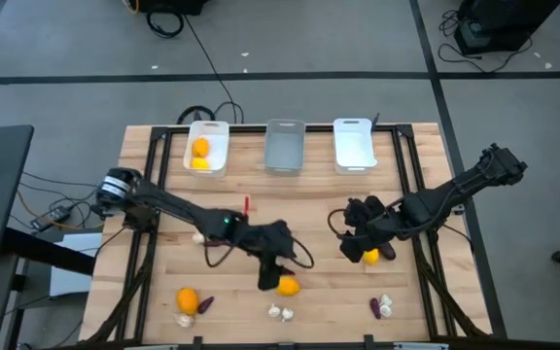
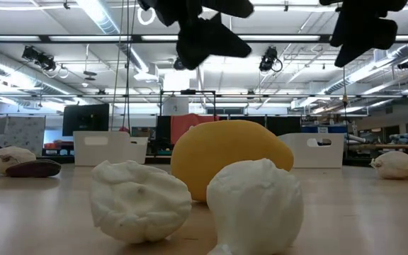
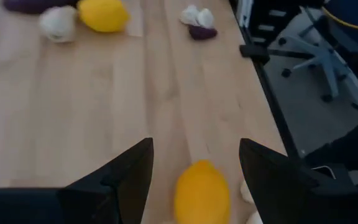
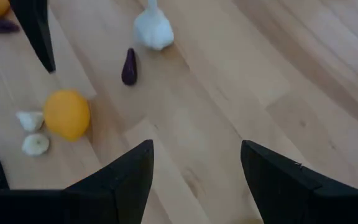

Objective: Sort produce into baskets
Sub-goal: Put the lemon into the left white bin

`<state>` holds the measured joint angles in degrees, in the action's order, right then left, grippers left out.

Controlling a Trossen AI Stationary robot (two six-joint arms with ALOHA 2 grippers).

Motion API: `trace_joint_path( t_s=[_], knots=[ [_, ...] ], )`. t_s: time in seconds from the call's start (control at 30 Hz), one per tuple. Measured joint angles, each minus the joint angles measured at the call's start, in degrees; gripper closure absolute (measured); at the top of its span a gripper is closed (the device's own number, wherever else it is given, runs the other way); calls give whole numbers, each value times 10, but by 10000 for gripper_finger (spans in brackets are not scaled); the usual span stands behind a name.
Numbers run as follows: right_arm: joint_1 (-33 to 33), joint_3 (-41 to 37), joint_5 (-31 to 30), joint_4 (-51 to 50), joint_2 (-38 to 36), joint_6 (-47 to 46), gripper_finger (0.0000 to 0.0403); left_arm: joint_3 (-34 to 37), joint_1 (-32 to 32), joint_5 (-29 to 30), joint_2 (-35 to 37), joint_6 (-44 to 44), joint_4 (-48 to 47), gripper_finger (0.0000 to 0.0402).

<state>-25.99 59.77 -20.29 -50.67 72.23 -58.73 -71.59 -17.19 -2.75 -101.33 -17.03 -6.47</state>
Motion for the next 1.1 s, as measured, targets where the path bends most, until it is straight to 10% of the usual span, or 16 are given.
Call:
trace_joint_path(
  t_s=[0.43, 0.87, 1.1],
  knots=[
    [-89, 0, -33, -3, 0, -72, 151, 0, -45, 35, -52, 2, -5, 151],
    [-146, -1, -64, -13, 9, -126, 151, 0, -61, 47, -75, -12, -11, 25],
    [-152, -1, -72, -16, 34, -134, 151, 2, -62, 48, -99, -11, -12, 32]
  ],
)
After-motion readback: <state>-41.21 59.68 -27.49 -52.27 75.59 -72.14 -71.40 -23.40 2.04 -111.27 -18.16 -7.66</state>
